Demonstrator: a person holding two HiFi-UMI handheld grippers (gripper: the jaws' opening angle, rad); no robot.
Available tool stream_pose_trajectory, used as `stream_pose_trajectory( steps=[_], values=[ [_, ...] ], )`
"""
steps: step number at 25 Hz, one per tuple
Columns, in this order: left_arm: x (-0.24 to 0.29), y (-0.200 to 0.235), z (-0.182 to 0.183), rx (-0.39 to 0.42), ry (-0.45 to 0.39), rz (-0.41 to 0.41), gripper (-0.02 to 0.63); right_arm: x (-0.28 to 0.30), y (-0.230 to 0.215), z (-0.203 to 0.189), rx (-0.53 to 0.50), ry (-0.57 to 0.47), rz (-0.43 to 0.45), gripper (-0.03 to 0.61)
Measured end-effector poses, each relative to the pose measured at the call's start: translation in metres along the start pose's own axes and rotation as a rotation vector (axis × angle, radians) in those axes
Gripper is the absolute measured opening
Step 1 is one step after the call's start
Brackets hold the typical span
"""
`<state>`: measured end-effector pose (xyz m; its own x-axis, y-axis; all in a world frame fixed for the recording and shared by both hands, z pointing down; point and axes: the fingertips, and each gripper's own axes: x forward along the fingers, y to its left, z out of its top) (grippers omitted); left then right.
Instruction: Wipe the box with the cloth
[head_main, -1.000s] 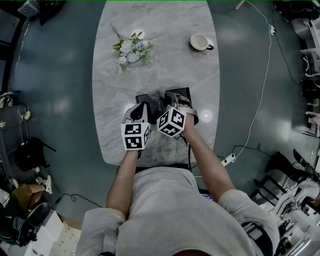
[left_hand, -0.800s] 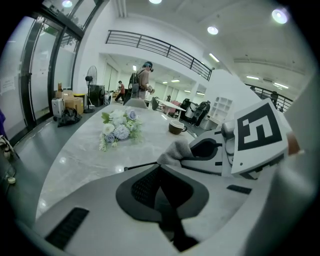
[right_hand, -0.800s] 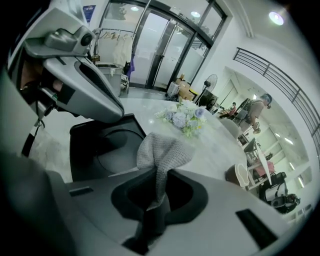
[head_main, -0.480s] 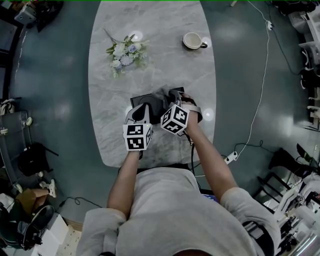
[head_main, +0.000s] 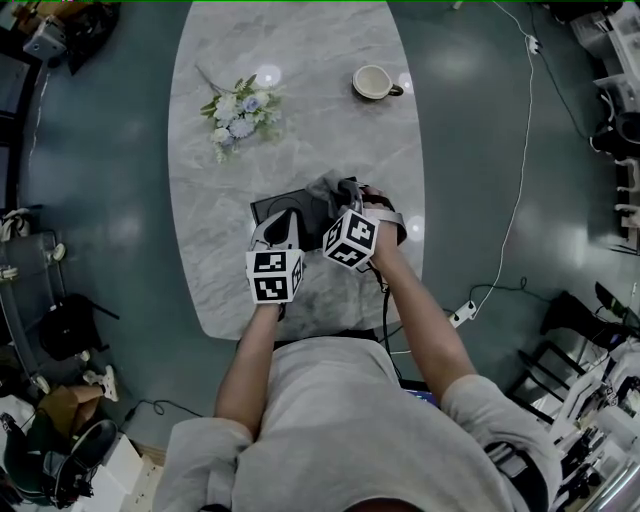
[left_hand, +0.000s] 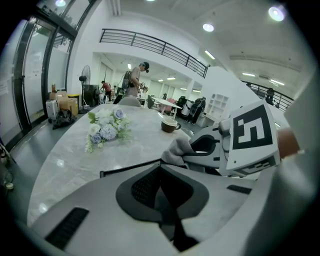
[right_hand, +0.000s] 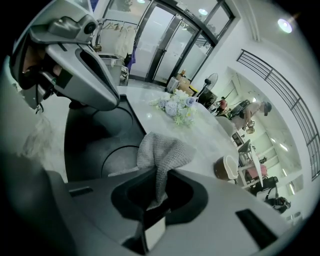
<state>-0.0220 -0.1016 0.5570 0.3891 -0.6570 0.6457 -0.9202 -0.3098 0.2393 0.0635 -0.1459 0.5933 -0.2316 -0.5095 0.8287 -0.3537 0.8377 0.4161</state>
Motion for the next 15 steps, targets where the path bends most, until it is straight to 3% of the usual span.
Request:
stream_pose_trajectory(
  steps=[15],
  values=[
    [0.004,-0.018,0.002,0.031,0.016,-0.012,0.023,-0.008,0.000,-0.010,0.046,-0.027,0.011,0.048]
  ],
)
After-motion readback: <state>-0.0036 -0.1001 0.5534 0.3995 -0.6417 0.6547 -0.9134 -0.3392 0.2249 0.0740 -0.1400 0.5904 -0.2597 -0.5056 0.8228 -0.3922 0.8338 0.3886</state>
